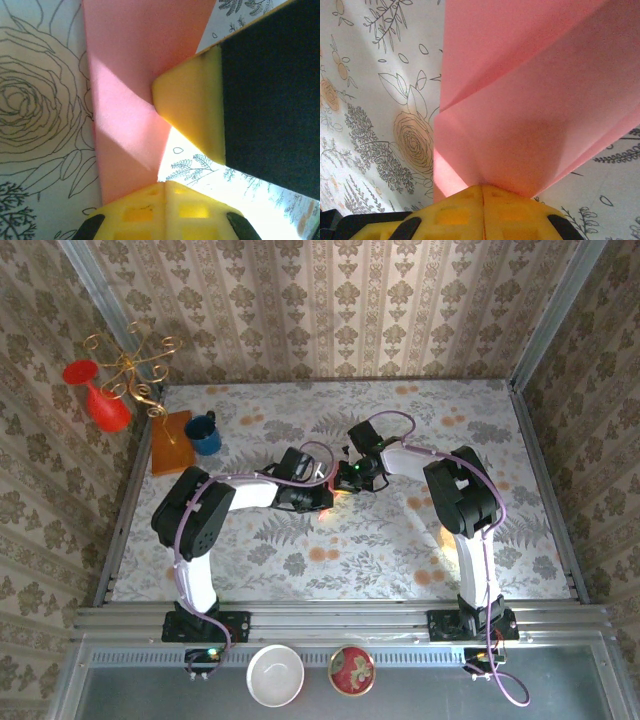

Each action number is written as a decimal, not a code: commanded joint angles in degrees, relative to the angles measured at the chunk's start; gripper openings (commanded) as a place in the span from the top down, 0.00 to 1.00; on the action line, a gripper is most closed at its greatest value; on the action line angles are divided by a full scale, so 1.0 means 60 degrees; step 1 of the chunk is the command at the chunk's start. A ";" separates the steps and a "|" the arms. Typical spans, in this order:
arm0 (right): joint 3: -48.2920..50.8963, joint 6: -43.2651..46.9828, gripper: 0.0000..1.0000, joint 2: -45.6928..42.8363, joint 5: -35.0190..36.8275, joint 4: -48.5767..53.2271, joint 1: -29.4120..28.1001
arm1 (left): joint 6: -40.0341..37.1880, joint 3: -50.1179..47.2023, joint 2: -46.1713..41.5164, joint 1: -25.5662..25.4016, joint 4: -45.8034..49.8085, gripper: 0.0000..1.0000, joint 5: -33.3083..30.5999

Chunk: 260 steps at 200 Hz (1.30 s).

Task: Fold a paper plane with a square sheet of paper (pick it up from the middle)
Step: Fold the wing for the fifth time at the center of the table.

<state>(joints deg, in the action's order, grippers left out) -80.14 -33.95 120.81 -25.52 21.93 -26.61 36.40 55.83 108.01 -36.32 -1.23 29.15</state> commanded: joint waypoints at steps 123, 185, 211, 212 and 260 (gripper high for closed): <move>0.0990 -0.0656 0.90 0.0187 0.0624 0.0359 0.0100 | -0.0256 -0.1276 -0.2578 -0.0510 0.2672 1.00 -0.0693; 0.1901 -0.1716 0.90 -0.0457 0.0109 -0.0730 -0.0062 | 0.0231 -0.0719 -0.2788 0.0089 0.1020 1.00 -0.0578; 0.1815 -0.1703 0.90 -0.0638 0.0058 -0.0773 -0.0047 | 0.0568 -0.0333 -0.1895 0.0105 0.0755 1.00 -0.0349; 0.1814 -0.1706 0.90 -0.0646 0.0053 -0.0779 -0.0047 | 0.0575 -0.0322 -0.1869 0.0105 0.0737 1.00 -0.0326; 0.1799 -0.1753 0.90 -0.0770 -0.0262 -0.1062 0.0011 | 0.0717 0.0069 -0.1162 0.0076 0.0950 1.00 0.0009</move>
<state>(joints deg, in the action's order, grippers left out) -71.13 -43.72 116.60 -27.33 12.23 -26.57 39.48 53.82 100.14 -35.68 3.84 27.24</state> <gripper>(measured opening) 0.100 0.050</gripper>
